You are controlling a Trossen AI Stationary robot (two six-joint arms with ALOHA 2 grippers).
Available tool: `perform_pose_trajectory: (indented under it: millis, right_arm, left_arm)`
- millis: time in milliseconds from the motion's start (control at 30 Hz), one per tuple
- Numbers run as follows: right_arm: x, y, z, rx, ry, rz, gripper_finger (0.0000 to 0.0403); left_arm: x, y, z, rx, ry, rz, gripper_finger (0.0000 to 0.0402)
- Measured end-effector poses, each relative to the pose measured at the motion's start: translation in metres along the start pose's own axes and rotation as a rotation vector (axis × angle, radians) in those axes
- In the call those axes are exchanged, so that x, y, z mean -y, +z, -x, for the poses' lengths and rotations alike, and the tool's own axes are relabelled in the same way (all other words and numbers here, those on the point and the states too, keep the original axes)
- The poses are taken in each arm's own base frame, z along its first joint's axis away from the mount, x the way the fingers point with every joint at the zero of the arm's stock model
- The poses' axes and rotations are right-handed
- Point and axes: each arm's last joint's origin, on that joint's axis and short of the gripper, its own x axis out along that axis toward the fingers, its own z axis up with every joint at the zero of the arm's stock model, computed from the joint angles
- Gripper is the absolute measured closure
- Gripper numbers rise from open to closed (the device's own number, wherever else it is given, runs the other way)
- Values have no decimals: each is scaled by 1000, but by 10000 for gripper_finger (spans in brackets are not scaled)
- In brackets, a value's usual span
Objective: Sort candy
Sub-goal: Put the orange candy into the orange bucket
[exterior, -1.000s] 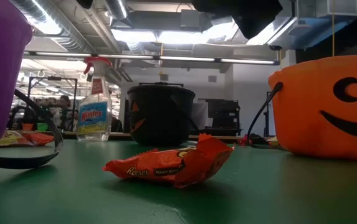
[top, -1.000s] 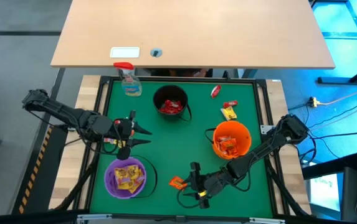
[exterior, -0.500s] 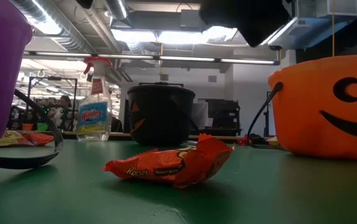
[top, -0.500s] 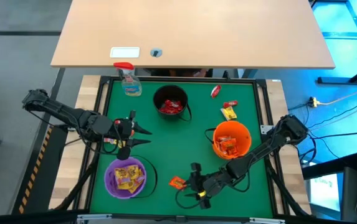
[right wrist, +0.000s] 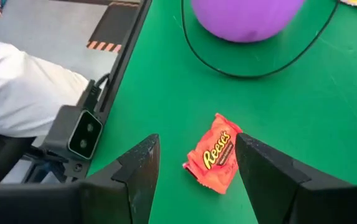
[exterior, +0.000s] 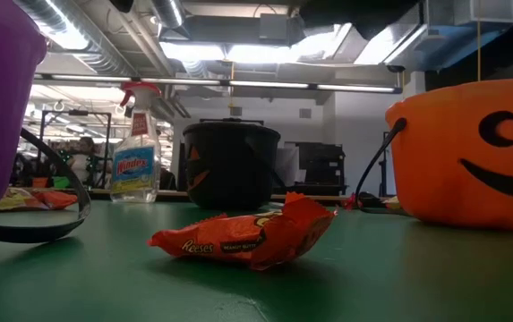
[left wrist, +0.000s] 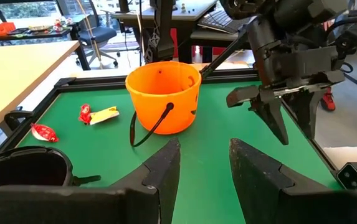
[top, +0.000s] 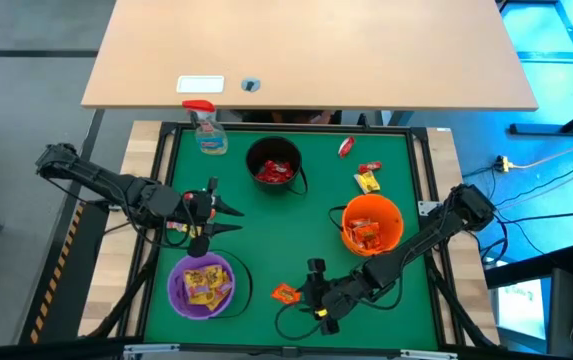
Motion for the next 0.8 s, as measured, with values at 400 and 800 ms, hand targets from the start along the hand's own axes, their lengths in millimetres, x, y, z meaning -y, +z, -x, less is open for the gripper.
perform_pose_trajectory:
  millis: [400, 800]
  right_arm:
    - [0, 2, -1, 27, -17, 2, 196]
    - [0, 2, -2, 39, -29, -1, 196]
  left_arm:
    - [0, 1, 0, 10, 0, 4, 273]
    - [0, 2, 0, 17, -1, 28, 273]
